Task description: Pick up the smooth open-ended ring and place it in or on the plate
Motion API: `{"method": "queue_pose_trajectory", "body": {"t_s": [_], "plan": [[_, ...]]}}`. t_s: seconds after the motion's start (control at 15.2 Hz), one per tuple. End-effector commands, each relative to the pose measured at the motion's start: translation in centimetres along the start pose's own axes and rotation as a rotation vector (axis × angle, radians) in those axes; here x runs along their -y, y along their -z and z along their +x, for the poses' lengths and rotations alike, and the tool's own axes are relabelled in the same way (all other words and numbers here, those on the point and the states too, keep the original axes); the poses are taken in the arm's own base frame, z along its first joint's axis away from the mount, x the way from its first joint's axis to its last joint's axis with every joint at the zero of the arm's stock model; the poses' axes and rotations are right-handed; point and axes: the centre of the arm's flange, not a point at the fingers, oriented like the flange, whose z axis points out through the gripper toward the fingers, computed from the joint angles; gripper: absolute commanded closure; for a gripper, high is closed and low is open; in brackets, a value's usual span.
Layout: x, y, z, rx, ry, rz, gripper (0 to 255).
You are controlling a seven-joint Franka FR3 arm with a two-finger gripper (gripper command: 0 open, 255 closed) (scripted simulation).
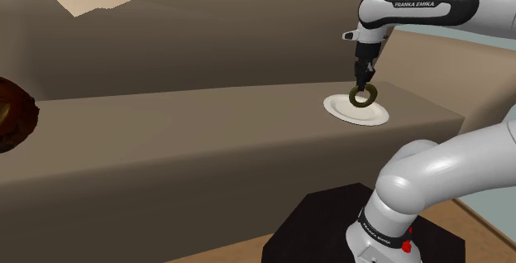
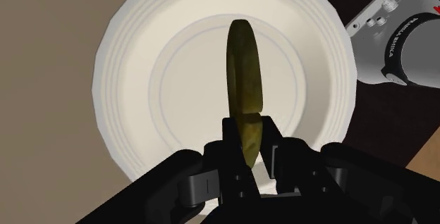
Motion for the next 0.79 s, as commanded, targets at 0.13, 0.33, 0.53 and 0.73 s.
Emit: {"method": "queue_pose_trajectory", "body": {"t_s": [0.13,0.33,0.53,0.73], "plan": [[0.03,-0.42,0.02,0.000,0.000,0.000,255],[0.03,-0.42,0.02,0.000,0.000,0.000,255],[0.03,-0.42,0.02,0.000,0.000,0.000,0],[0.03,-0.42,0.02,0.000,0.000,0.000,0]]}}
